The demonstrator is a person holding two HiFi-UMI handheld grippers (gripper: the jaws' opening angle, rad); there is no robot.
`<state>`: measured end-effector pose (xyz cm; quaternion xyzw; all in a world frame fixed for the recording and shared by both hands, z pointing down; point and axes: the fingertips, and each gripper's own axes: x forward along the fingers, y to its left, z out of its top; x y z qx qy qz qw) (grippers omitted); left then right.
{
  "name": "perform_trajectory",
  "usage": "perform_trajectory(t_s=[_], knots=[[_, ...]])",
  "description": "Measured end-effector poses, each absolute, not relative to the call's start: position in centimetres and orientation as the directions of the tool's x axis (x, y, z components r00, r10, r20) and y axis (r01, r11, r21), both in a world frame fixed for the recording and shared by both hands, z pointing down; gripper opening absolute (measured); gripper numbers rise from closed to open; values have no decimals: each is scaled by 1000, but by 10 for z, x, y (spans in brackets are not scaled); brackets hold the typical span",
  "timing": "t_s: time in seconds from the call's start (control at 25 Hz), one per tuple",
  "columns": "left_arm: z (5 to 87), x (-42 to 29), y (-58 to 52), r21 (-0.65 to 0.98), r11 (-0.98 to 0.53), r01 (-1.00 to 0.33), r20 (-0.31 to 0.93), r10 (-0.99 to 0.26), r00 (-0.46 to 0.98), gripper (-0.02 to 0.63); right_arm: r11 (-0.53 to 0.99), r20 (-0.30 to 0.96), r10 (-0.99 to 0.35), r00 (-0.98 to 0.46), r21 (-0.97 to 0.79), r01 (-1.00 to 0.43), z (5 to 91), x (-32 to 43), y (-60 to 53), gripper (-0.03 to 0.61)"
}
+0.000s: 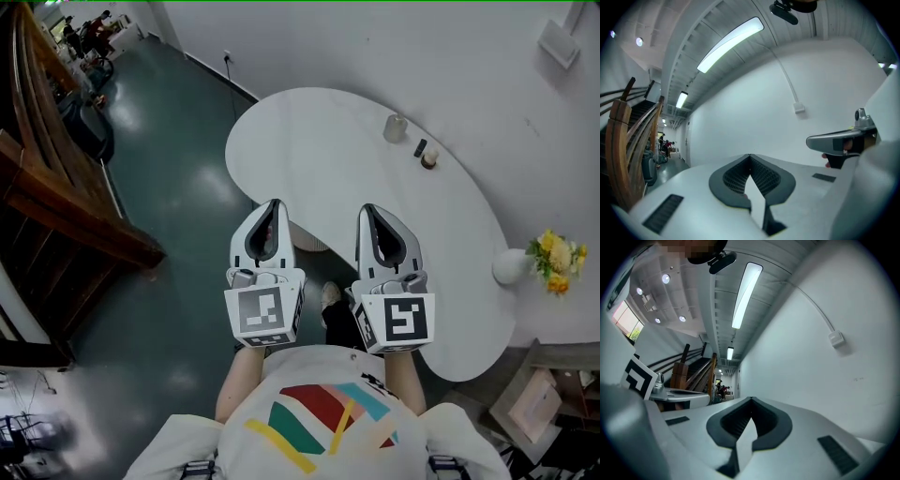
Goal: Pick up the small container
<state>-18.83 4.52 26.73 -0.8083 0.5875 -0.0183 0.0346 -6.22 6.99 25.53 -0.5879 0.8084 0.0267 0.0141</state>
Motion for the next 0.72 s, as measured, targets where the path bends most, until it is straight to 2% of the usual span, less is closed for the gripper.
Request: perform_trajectory(t_s=[0.24,0.6,0.72], knots=[[265,-159,-14,-64,-331,-941,13,-943,331,18,269,9,-963,-269,31,-963,260,-26,10,9],[236,-105,-104,-60,-318,-946,-58,-945,321,18,248,51,-967,-248,-5,-969,269,28,-77,11],[238,-92,-124,-56,-326,-944,-46,-944,328,18,250,68,-966,-251,-24,-968,282,41,-103,11]])
